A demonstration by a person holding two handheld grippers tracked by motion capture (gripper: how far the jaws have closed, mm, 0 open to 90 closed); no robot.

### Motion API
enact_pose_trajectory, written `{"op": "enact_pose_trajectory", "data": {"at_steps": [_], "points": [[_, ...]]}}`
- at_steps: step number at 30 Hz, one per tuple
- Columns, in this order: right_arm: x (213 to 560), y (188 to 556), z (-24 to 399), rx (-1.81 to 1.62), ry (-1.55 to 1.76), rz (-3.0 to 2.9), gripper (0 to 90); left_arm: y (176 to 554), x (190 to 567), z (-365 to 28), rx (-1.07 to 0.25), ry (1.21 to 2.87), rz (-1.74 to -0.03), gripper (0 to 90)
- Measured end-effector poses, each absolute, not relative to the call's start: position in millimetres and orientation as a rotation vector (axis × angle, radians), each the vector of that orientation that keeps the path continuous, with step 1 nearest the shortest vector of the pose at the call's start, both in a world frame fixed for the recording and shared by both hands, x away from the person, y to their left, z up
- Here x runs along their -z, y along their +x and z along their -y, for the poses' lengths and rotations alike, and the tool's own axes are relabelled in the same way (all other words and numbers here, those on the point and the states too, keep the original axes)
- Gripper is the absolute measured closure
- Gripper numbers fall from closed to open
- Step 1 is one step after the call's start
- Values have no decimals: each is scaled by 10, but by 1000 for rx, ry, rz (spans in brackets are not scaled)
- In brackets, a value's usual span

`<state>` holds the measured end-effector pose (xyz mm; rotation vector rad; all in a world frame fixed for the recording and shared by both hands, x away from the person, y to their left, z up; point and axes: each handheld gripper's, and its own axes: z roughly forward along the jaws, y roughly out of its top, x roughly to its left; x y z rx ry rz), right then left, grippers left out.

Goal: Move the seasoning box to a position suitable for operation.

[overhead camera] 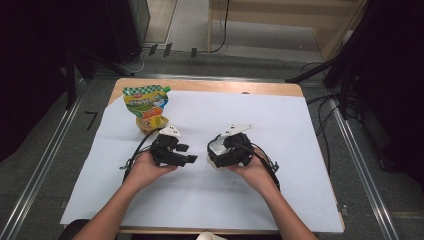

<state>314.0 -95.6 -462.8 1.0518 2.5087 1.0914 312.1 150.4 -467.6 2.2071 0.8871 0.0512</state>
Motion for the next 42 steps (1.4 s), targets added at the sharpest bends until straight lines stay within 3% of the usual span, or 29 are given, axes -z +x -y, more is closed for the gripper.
{"op": "enact_pose_trajectory", "data": {"at_steps": [16, 22, 28, 33, 36, 38, 42], "points": [[4373, 2860, 1295, -1080, 1048, -2512, 199, 3128, 4672, -1523, -60, 2200, -894, 429], [4339, 2752, 1387, -1098, 1071, -2499, 259, 3127, 4676, -1516, -61, 2203, -892, 429], [4391, 2663, 1506, -1102, 1102, -2496, 390, 3127, 4678, -1518, -63, 2199, -897, 428], [4408, 2604, 1613, -1166, 1125, -2500, 636, 3129, 4680, -1516, -64, 2204, -893, 427], [4408, 2579, 1585, -1151, 1096, -2527, 680, 3133, 4683, -1516, -61, 2205, -892, 427], [4408, 2554, 1546, -1135, 1057, -2556, 785, 3132, 4684, -1515, -64, 2208, -891, 427], [4406, 2536, 1517, -1141, 1019, -2596, 877, 3130, 4684, -1515, -64, 2211, -890, 427]]}}
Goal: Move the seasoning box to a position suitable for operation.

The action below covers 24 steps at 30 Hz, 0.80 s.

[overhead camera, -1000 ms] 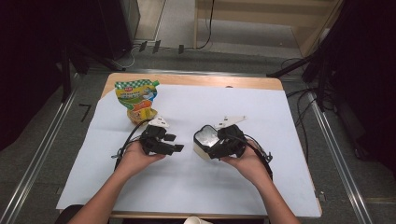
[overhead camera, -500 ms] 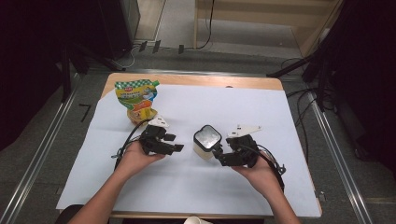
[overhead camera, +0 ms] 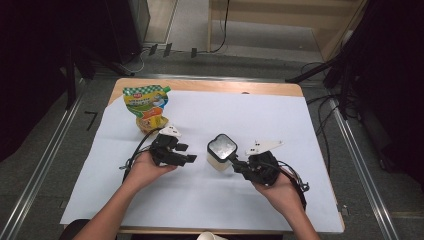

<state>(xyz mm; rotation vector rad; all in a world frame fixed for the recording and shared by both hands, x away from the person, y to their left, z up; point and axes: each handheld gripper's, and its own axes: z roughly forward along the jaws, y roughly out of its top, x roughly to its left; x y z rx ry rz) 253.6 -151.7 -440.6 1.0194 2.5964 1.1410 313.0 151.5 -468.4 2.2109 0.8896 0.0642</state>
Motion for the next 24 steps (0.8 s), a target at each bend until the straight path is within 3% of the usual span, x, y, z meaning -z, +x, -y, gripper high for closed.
{"op": "enact_pose_trajectory", "data": {"at_steps": [13, 24], "points": [[4714, 2662, 1449, -1130, 1044, -2669, 900, 3118, 4687, -1500, -65, 2211, -873, 429], [4746, 2793, 1578, -1101, 1076, -2635, 900, 3108, 4689, -1466, -46, 2195, -823, 403]]}}
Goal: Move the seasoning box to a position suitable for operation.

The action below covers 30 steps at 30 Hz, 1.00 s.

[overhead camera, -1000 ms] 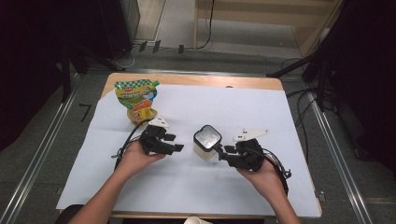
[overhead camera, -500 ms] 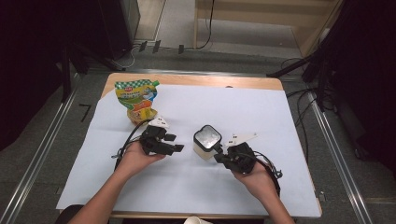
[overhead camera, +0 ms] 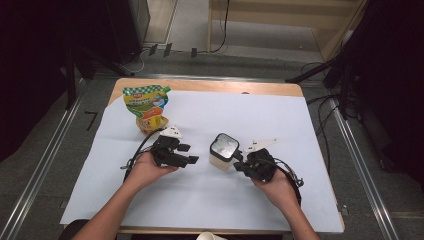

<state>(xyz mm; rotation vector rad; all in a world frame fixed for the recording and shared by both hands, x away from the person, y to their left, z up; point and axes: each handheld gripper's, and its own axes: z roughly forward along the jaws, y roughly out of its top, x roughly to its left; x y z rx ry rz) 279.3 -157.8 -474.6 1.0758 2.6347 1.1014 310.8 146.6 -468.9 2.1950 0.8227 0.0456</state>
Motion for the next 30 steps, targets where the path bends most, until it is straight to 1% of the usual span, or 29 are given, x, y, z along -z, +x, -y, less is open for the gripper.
{"op": "enact_pose_trajectory", "data": {"at_steps": [4, 7, 8, 11, 12, 14, 16, 18, 21, 25, 30], "points": [[4749, 2869, 1702, -1114, 1095, -2610, 900, 3126, 4689, -1430, -16, 2211, -780, 372], [4763, 2920, 1777, -1115, 1105, -2604, 900, 3144, 4678, -1386, -17, 2185, -758, 370], [4763, 2920, 1777, -1115, 1105, -2604, 900, 3144, 4678, -1386, -17, 2185, -758, 371], [4767, 2960, 1808, -1126, 1119, -2598, 900, 3139, 4640, -1307, -17, 2224, -718, 417], [4770, 2967, 1809, -1125, 1123, -2595, 900, 3132, 4620, -1249, -24, 2240, -666, 416], [4773, 2977, 1808, -1123, 1119, -2600, 900, 3137, 4618, -1224, -18, 2238, -650, 410], [4770, 2989, 1813, -1115, 1122, -2596, 900, 3184, 4605, -1181, 23, 2248, -628, 390], [4762, 2996, 1820, -1123, 1126, -2594, 900, 3223, 4590, -1147, 30, 2246, -611, 377], [4739, 3024, 1817, -1127, 1120, -2586, 900, 3332, 4615, -1137, 126, 2239, -595, 379], [4734, 3060, 1820, -1122, 1125, -2581, 900, 3353, 4639, -1098, 128, 2249, -582, 351], [4737, 3108, 1813, -1107, 1133, -2567, 900, 3385, 4614, -1031, 114, 2273, -548, 290]]}}
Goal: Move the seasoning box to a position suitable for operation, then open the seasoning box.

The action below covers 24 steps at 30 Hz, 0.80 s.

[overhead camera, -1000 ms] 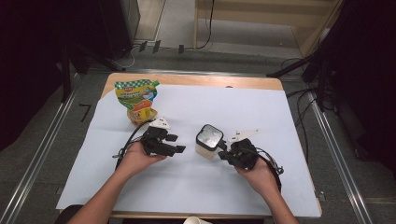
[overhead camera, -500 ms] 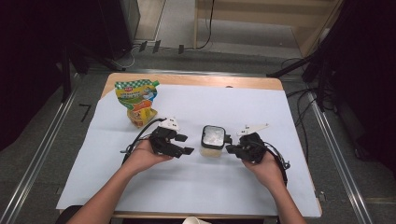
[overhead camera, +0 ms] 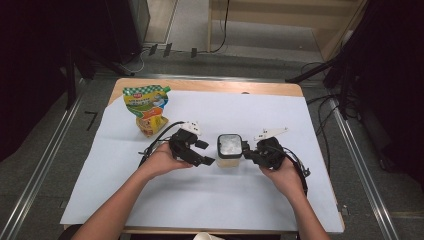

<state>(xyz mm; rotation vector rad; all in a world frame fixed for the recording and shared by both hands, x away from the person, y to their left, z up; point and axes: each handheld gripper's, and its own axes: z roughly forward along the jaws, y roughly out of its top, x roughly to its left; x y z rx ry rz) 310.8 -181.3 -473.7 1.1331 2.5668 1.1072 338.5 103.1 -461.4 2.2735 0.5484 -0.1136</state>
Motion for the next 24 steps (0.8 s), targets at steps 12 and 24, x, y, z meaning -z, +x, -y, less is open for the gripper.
{"op": "enact_pose_trajectory", "data": {"at_steps": [12, 24], "points": [[4623, 3023, 1899, -1137, 1092, -2565, 900, 3395, 4548, -970, 75, 2279, -538, 201], [4619, 3032, 2012, -1159, 1168, -2493, 900, 3470, 4596, -940, 93, 2267, -552, 177]]}}
